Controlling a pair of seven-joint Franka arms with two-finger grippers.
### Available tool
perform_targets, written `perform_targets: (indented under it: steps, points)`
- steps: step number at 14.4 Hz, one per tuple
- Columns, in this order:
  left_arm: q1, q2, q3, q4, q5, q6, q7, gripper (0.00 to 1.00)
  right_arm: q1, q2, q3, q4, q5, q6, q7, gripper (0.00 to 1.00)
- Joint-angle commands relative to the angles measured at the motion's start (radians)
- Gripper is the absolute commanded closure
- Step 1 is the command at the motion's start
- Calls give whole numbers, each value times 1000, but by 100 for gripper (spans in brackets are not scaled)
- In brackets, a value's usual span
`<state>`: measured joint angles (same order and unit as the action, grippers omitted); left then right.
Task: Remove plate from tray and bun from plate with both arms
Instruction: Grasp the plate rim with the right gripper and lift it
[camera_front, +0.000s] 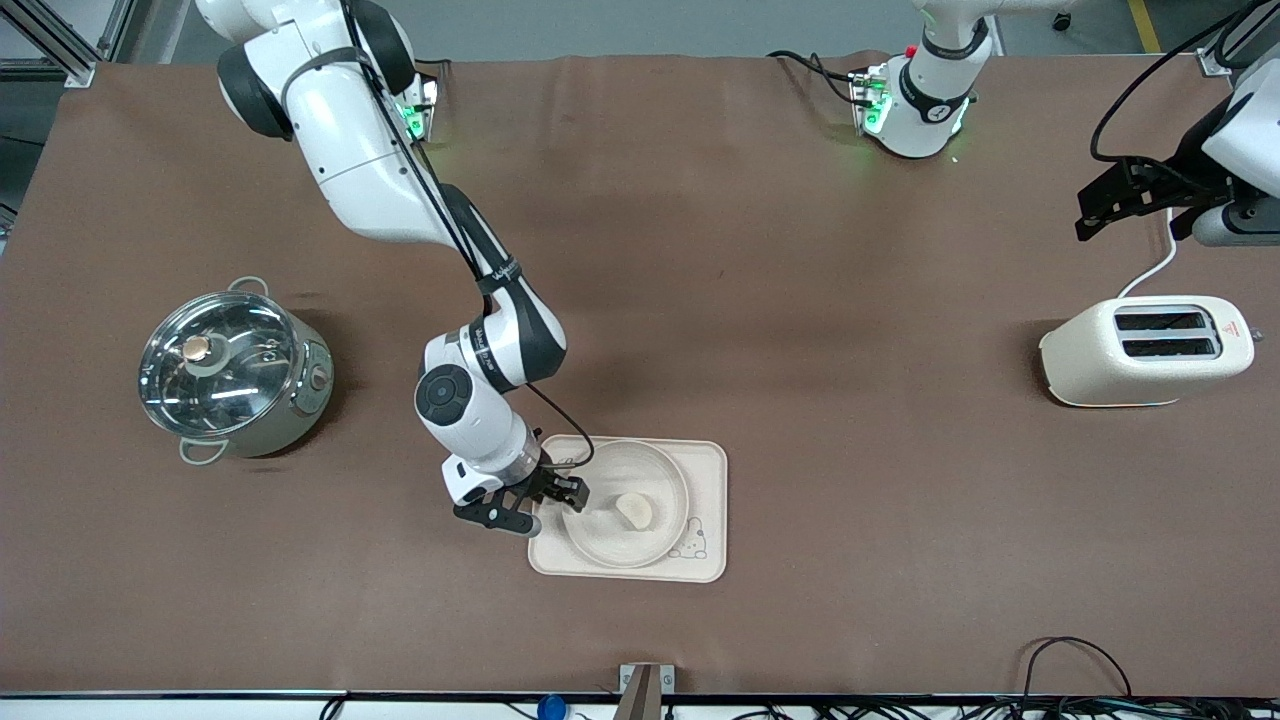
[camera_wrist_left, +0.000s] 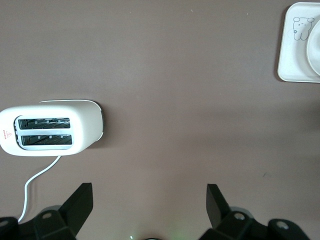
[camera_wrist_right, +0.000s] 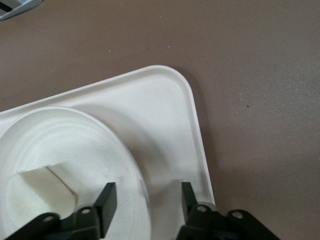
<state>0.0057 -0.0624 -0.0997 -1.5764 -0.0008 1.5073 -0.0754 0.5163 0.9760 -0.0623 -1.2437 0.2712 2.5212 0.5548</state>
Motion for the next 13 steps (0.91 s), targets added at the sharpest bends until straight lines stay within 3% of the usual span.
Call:
perform_targets:
  steps: [1, 10, 13]
  points:
    - [5, 6, 0, 12, -15, -1, 16, 0, -1, 16, 3, 21, 11, -4, -16, 100]
    - [5, 7, 0, 12, -16, -1, 16, 0, 2, -5, 9, 10, 25, 19, -24, 100]
    - [4, 15, 0, 16, -16, 1, 14, 0, 2, -114, 61, -92, 20, 21, -29, 100]
